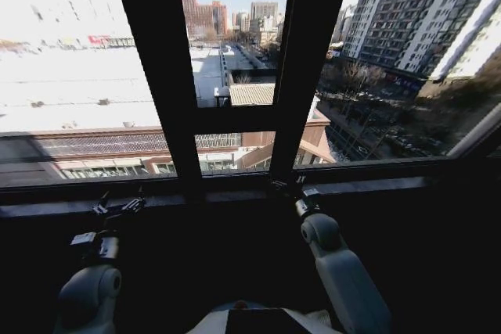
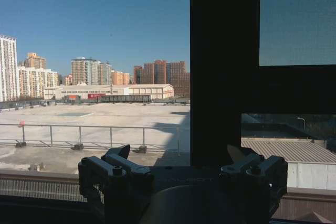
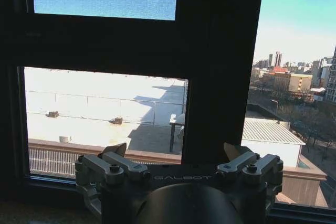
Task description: Open the curtains by pulling them apart, changing their state from closed to fully open.
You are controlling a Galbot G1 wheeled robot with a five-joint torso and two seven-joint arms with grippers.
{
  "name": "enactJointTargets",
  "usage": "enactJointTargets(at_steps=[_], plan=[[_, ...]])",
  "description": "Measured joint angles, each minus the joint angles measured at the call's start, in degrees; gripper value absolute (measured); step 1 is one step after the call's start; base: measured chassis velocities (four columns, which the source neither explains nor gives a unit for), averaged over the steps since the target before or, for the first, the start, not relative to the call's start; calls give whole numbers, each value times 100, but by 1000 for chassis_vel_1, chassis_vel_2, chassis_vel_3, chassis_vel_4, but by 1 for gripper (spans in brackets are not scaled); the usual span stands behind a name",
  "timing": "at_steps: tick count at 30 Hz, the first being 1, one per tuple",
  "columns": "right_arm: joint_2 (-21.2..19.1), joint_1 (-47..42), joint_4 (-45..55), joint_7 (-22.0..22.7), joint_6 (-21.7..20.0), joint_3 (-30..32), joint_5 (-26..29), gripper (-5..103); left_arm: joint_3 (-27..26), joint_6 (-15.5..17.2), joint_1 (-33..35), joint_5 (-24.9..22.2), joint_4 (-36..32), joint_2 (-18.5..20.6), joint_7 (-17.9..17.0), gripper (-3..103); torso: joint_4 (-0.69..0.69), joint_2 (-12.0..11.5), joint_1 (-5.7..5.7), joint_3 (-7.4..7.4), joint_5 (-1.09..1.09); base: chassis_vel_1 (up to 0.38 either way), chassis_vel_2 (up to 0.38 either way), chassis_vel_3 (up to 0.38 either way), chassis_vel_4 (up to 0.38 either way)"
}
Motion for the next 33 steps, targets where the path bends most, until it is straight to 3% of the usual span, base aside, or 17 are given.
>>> enactJointTargets(at_steps=[33], plan=[[66, 30, -74, -19, 26, 34, 46, 100, -31, -167, -17, 8, 191, 39, -7, 100, 0, 1, -1, 0, -1, 39, -363, -37, 365]])
